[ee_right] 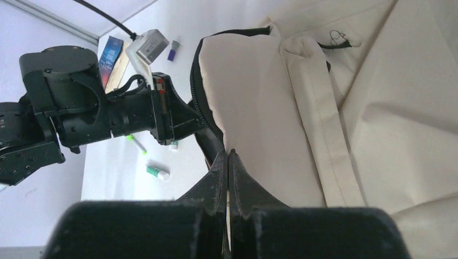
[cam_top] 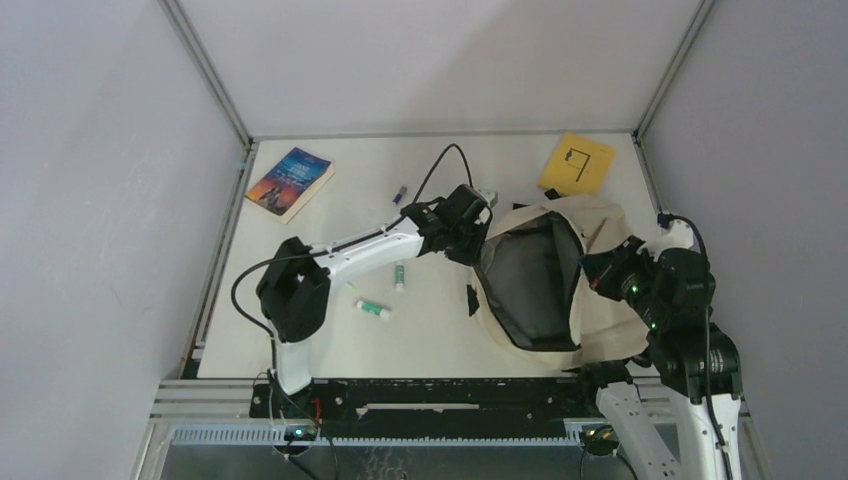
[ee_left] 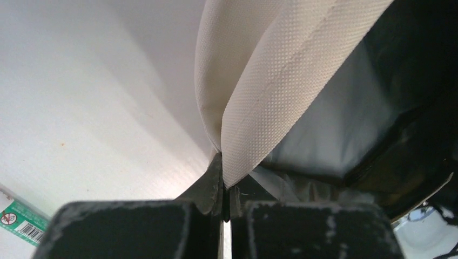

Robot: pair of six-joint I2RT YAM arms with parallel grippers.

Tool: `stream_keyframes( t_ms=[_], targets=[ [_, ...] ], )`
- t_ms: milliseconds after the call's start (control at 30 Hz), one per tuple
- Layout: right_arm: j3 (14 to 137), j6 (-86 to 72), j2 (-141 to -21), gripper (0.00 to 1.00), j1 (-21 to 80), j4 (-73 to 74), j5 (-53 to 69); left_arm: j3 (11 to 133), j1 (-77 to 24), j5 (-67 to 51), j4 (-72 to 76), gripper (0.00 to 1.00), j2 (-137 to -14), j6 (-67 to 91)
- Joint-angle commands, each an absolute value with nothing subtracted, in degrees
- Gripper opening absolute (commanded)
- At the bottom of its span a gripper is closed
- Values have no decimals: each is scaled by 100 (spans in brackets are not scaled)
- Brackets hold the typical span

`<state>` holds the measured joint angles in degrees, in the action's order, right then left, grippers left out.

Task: Pack the student bag
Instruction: Adjust the student bag at the center of the board.

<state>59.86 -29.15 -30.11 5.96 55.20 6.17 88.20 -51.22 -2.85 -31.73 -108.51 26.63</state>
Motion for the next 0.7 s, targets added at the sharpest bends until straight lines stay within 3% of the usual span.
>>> stream_keyframes(
  t_ms=[0, 100, 133, 200, 233, 267, 300, 333, 400, 533, 667],
  targets=[
    [5945, -2790, -3324, 0, 571, 5505, 1103, 8722, -5072, -649, -3450, 0, -10824, 2032],
    [5342, -3091, -3418, 0, 794, 5039, 1454, 8465, -5046, -520, -3456, 0, -10737, 2026],
    [5047, -3231, -3389, 0, 942, 4789, 1497, 8396, -5014, -484, -3447, 8, -10715, 2079],
    [4405, -3442, -3403, 0, 1305, 4129, 1768, 8298, -4919, -683, -3430, 52, -10636, 2140],
    [4087, -3495, -3479, 10, 1510, 3801, 1838, 8243, -4887, -783, -3371, 72, -10547, 2159],
    [3841, -3535, -3613, 29, 1700, 3575, 1801, 8179, -4857, -665, -3340, 83, -10408, 2209],
    [3674, -3532, -3777, 52, 1859, 3436, 1736, 8114, -4821, -574, -3329, 87, -10251, 2248],
    [3618, -3495, -3981, 68, 1980, 3395, 1654, 8063, -4769, -487, -3330, 88, -10018, 2266],
    [3713, -3373, -4236, 81, 2079, 3435, 1503, 7909, -4591, -319, -3346, 88, -9583, 2354],
    [4197, -3045, -4163, 93, 1739, 3462, 919, 7435, -4026, -187, -3230, 88, -8632, 2585],
    [4477, -3074, -4341, 93, 413, 2968, 732, 6853, -3542, -397, -2749, 98, -7832, 2900]
  ],
)
